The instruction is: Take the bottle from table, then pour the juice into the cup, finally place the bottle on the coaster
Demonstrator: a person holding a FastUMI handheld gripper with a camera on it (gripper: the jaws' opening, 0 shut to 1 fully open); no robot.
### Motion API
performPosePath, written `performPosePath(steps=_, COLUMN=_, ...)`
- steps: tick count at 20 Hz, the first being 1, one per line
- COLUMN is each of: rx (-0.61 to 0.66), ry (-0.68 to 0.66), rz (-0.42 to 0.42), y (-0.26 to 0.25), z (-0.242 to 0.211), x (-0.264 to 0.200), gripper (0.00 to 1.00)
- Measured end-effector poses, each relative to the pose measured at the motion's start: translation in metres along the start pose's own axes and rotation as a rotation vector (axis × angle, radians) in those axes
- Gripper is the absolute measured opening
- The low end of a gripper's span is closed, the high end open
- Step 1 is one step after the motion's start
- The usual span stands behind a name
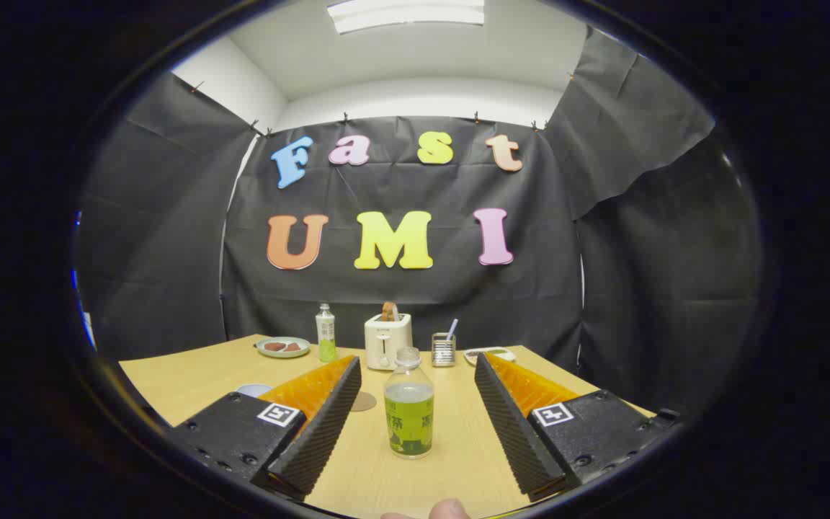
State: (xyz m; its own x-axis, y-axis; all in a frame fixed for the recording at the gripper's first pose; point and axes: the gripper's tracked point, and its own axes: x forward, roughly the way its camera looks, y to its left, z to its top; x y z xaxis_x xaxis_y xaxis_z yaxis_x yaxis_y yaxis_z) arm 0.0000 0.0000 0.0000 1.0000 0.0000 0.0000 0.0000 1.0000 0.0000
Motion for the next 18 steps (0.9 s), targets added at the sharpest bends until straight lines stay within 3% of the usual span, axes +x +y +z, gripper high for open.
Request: performPosePath(steps=18, rx=0.007, ry=0.016, rz=0.023, y=0.0089, z=0.0000, x=0.0083, gripper=1.00)
